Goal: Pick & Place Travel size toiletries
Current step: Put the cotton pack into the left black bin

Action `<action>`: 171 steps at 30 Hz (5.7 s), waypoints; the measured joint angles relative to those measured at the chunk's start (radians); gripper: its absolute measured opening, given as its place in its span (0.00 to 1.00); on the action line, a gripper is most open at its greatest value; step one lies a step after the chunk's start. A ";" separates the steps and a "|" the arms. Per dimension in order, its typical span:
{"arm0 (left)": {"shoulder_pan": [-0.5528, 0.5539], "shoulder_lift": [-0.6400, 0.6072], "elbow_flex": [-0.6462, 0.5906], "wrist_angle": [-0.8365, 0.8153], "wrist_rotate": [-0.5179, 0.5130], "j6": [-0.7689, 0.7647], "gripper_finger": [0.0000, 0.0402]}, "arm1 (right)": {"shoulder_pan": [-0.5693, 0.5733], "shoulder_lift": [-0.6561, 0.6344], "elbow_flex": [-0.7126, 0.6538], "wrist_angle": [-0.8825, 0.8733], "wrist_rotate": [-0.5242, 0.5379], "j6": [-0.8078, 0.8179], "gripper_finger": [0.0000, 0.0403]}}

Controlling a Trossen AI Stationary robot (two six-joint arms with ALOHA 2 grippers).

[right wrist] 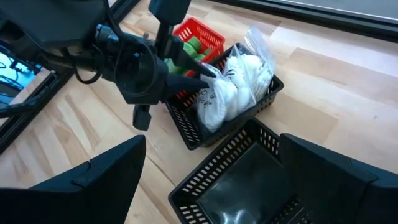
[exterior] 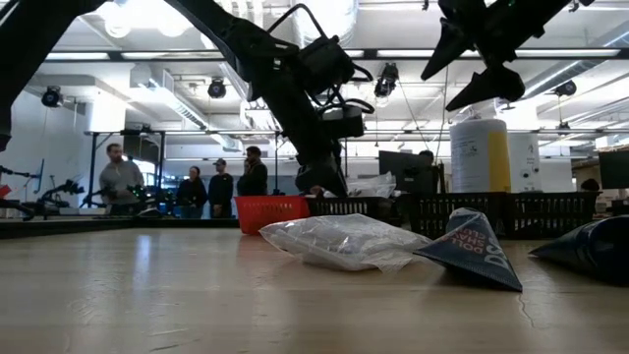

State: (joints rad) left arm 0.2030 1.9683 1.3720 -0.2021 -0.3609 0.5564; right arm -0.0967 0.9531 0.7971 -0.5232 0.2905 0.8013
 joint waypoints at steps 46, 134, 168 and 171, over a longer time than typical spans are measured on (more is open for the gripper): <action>-0.080 -0.538 -0.003 -0.286 0.133 -0.785 0.55 | -0.001 0.000 -0.016 0.004 -0.012 -0.047 0.90; -0.591 -0.257 -0.352 -0.037 0.106 -2.005 0.55 | 0.061 0.323 -0.018 0.164 -0.448 -0.352 0.90; -0.222 -0.029 -0.189 0.028 0.750 -1.175 0.55 | 0.062 0.323 -0.018 0.160 -0.446 -0.278 0.90; -0.221 -0.010 -0.179 0.061 0.773 -1.178 0.55 | 0.062 0.323 -0.018 0.159 -0.446 -0.278 0.90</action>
State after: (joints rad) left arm -0.0177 1.9581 1.1930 -0.1406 0.4118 -0.6214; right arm -0.0349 1.2766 0.7792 -0.3640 -0.1551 0.5232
